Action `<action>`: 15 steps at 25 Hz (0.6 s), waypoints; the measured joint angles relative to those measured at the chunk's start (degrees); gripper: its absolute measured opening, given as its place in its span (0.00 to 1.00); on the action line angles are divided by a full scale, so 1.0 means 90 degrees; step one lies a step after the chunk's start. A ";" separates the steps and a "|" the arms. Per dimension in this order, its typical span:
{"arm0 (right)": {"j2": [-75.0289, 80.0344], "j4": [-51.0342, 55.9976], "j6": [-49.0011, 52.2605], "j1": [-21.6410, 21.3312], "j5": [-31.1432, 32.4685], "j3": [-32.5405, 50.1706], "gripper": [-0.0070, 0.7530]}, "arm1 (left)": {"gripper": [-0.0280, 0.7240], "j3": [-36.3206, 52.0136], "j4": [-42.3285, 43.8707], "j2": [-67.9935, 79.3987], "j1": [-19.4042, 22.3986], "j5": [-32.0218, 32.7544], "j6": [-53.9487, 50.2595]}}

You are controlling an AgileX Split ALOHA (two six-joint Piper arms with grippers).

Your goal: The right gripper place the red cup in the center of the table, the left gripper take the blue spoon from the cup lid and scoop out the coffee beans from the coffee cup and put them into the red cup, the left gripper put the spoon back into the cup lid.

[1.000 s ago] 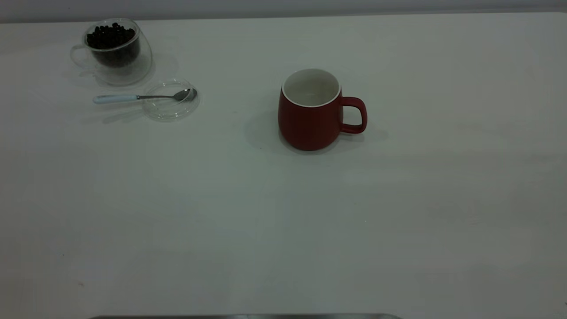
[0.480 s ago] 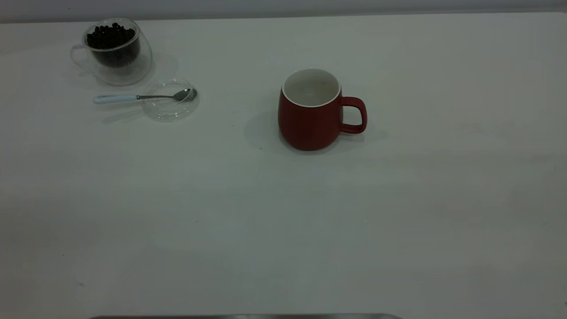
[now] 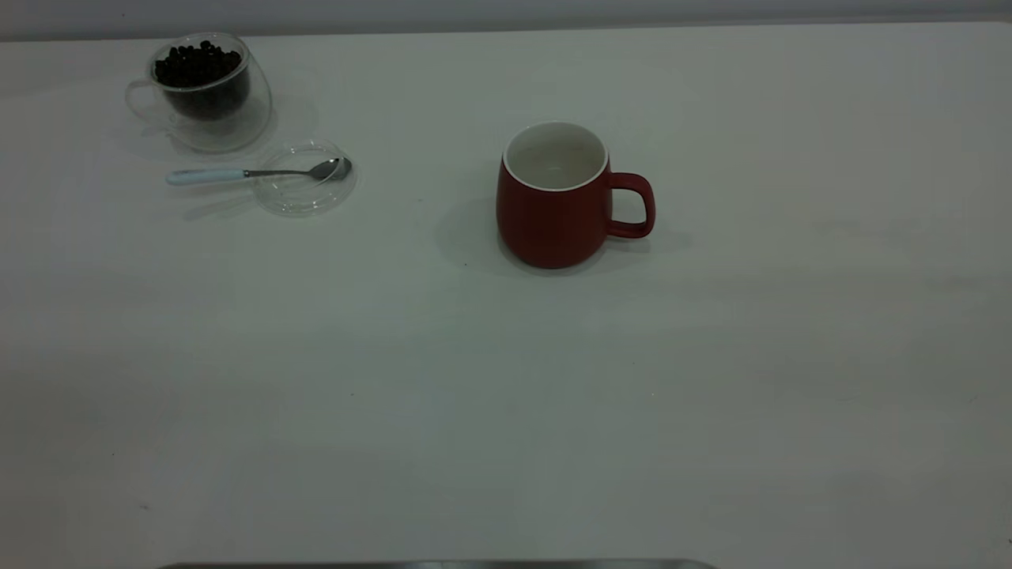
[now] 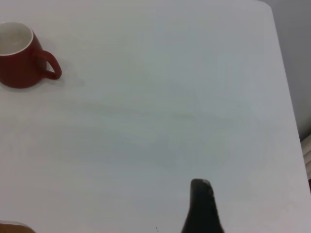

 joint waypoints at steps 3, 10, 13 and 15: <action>0.0000 0.0000 0.0000 0.0000 0.0000 0.0000 0.79 | 0.65 0.0000 0.0000 0.0000 0.0000 0.0000 -0.0007; 0.0000 0.0007 0.0000 0.0000 0.0000 0.0000 0.79 | 0.65 0.0002 0.0000 -0.0143 0.0000 0.0000 -0.0024; 0.0000 0.0007 0.0000 0.0000 0.0000 0.0000 0.79 | 0.65 0.0007 0.0000 -0.0573 0.0121 0.0000 -0.0024; 0.0000 0.0007 0.0000 0.0000 0.0000 0.0000 0.79 | 0.65 0.0007 0.0000 -0.0870 0.0242 0.0007 -0.0024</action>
